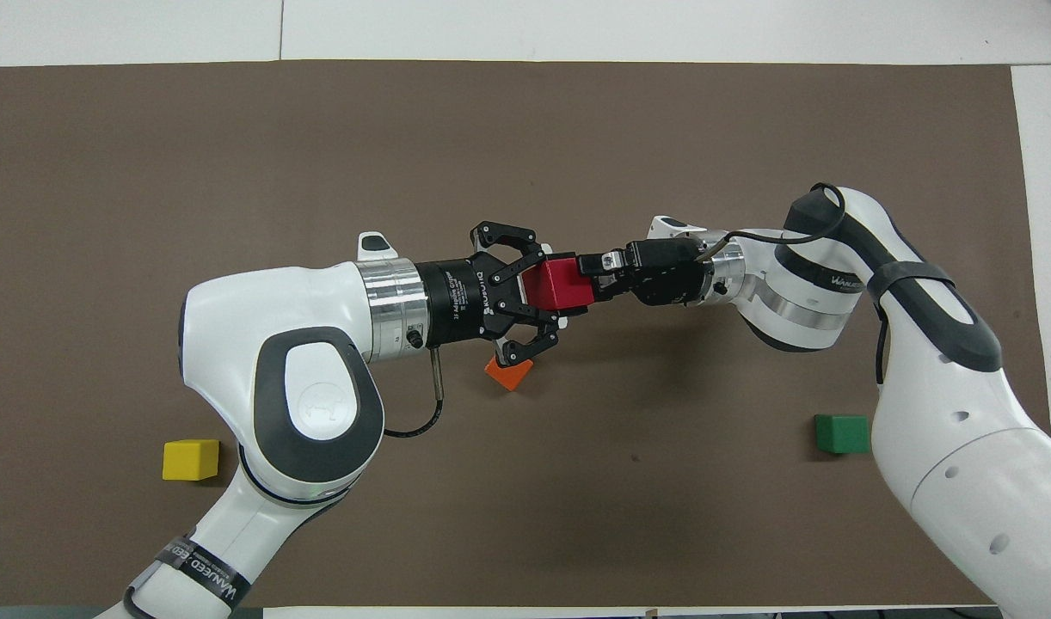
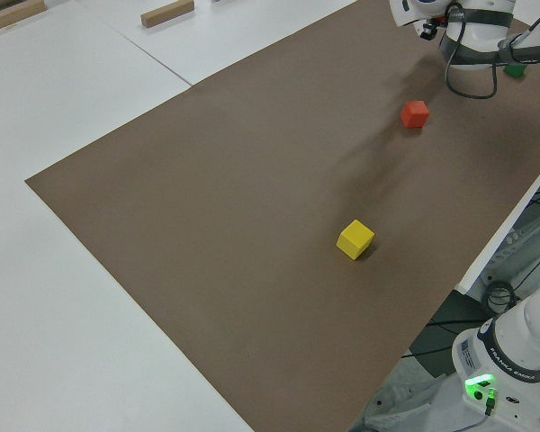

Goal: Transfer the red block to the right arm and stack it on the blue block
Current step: 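Close the right gripper on the red cube held by the left gripper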

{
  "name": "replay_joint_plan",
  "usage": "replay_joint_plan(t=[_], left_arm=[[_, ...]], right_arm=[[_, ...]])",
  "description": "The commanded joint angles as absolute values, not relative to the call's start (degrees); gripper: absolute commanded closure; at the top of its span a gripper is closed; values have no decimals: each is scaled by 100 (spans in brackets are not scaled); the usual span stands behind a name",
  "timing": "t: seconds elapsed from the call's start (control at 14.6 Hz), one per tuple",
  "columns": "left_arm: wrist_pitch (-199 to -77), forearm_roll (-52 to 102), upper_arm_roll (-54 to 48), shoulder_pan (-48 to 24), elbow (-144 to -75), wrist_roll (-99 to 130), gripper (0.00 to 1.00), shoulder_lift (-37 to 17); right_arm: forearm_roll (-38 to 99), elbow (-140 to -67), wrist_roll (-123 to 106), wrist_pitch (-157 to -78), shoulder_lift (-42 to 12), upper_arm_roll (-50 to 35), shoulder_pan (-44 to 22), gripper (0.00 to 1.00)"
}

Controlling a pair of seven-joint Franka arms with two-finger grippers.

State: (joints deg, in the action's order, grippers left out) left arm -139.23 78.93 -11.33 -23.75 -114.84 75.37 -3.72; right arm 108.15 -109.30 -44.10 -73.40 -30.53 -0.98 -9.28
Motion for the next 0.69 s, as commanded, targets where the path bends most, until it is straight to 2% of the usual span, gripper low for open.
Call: replay_joint_plan(t=[0.0, 0.14, 0.27, 0.41, 0.62], left_arm=[[-14071, 8033, -1090, -2479, -11522, 7603, 100, -316], [-14071, 8033, -1090, -2479, -11531, 7603, 100, -316], [-14071, 8042, -1090, -2479, -11540, 7603, 100, -316], [-14071, 8059, -1090, -2479, -11566, 7603, 100, -308], [-14071, 8060, -1090, -2479, -11566, 7603, 100, -308]], right_arm=[[10978, -10934, -4579, -7532, -3076, -114, -949, 13], [10978, -10934, -4570, -7550, -3067, -114, -949, 31], [10978, -10942, -4570, -7550, -3067, -114, -993, 53], [10978, -10977, -4518, -7559, -3059, -114, -1002, 100], [10978, -10986, -4439, -7646, -3015, -114, -993, 100]])
